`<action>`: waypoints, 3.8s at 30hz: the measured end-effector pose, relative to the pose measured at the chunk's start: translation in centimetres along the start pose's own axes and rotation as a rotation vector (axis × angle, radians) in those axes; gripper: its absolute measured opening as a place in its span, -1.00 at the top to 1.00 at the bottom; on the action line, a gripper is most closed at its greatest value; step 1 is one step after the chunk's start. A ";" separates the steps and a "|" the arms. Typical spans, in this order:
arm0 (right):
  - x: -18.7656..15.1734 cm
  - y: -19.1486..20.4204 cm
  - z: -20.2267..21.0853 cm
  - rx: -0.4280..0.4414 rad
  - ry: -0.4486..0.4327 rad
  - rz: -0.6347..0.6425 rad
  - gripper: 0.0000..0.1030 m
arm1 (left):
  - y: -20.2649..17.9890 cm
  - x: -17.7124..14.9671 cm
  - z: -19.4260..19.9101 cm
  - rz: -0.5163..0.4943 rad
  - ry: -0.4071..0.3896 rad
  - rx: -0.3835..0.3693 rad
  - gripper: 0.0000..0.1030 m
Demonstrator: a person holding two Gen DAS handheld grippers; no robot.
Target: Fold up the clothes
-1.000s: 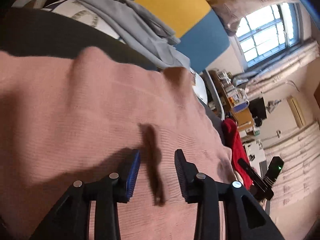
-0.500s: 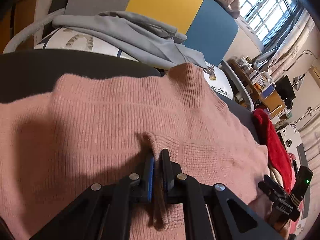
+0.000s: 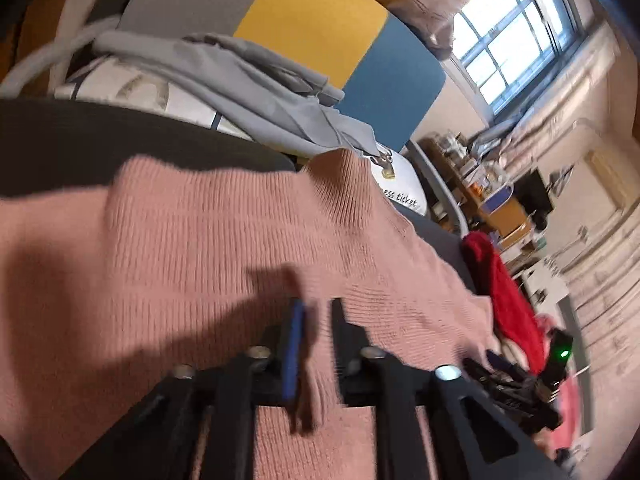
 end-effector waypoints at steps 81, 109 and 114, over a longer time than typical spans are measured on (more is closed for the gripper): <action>-6.6 10.6 6.4 0.089 -0.022 0.146 -1.00 | 9.1 -7.0 15.1 0.048 -0.161 0.500 0.62; -6.5 10.5 6.2 0.101 -0.023 0.141 -1.00 | -5.8 -6.0 1.5 -0.083 0.017 0.006 0.73; -6.3 10.6 6.5 0.125 -0.012 0.136 -1.00 | -4.7 -7.2 6.0 -0.101 -0.076 0.039 0.61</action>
Point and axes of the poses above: each gripper's, at about its wrist camera, not at the fingertips, and z roughly against the way its jaws point, y to its left, x to its top, the point moved 3 cm from there along -z, roughly the way its jaws point, and after that the axes turned 4 degrees about -y, right-handed, at the moved point
